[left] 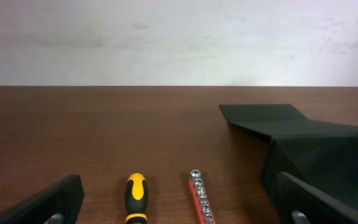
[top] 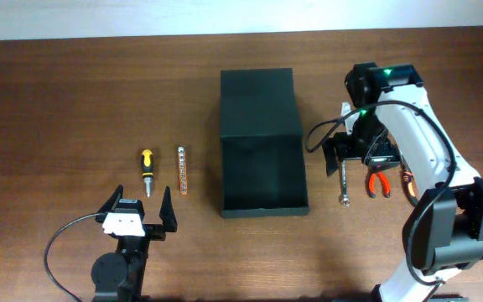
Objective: Pack container
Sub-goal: 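Move the right gripper over the silver wrench beside the box, then lower the right gripper onto the wrench handle and close it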
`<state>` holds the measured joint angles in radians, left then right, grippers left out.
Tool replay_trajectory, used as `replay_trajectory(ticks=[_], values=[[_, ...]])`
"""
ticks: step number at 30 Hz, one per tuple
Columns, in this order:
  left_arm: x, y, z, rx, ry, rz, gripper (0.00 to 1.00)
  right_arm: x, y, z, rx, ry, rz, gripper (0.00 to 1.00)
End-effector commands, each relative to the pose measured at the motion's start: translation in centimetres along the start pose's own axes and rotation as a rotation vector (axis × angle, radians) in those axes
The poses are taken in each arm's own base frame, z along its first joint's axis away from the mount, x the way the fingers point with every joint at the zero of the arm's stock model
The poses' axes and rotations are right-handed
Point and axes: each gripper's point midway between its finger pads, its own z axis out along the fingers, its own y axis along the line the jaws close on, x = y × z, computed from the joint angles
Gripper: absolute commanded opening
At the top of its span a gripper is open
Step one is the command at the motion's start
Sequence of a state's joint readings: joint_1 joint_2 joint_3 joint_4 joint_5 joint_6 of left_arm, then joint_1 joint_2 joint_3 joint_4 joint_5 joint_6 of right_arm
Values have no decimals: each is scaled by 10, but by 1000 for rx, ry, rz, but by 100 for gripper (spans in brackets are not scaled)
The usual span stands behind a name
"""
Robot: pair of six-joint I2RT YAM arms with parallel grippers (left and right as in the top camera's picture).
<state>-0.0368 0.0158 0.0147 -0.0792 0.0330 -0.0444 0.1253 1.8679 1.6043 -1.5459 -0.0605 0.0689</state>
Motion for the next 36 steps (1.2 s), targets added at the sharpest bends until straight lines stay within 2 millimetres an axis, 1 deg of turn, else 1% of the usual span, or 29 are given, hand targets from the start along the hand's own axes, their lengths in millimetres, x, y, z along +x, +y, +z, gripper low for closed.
replay_trajectory(ticks=[1, 4, 8, 10, 12, 15, 17, 19, 22, 23, 27, 30, 32, 33, 36], values=[[2, 3, 0, -12, 3, 19, 99, 9, -14, -16, 88, -33, 26, 99], [2, 3, 0, -12, 3, 19, 99, 16, -17, -26, 105, -60, 39, 99], [2, 3, 0, -12, 3, 19, 99, 20, -9, -43, 53, -142, 40, 99], [2, 3, 0, -12, 3, 19, 99, 10, -8, -52, 49, -223, 49, 99], [2, 3, 0, -12, 3, 18, 99, -8, -6, -61, 36, -320, 47, 99], [2, 3, 0, -12, 3, 19, 99, -28, -4, -64, 25, -392, 46, 99], [2, 3, 0, -11, 3, 19, 99, -38, -5, -59, 28, -407, 49, 99], [2, 3, 0, -11, 3, 18, 99, -43, -6, -49, 31, -401, 53, 99], [2, 3, 0, -11, 3, 18, 99, -42, -14, -29, 35, -363, 71, 99], [2, 3, 0, -11, 3, 18, 99, -41, -16, -25, 35, -355, 78, 99], [2, 3, 0, -12, 3, 19, 99, -42, -23, -19, 34, -352, 96, 99], [2, 3, 0, -12, 3, 19, 99, -49, -22, -20, 31, -384, 91, 99], [2, 3, 0, -12, 3, 19, 99, -54, -19, -18, 18, -402, 86, 99], [2, 3, 0, -12, 3, 19, 99, -56, -17, -15, 4, -407, 84, 99], [2, 3, 0, -12, 3, 19, 99, -58, -15, 4, -14, -400, 81, 99]])
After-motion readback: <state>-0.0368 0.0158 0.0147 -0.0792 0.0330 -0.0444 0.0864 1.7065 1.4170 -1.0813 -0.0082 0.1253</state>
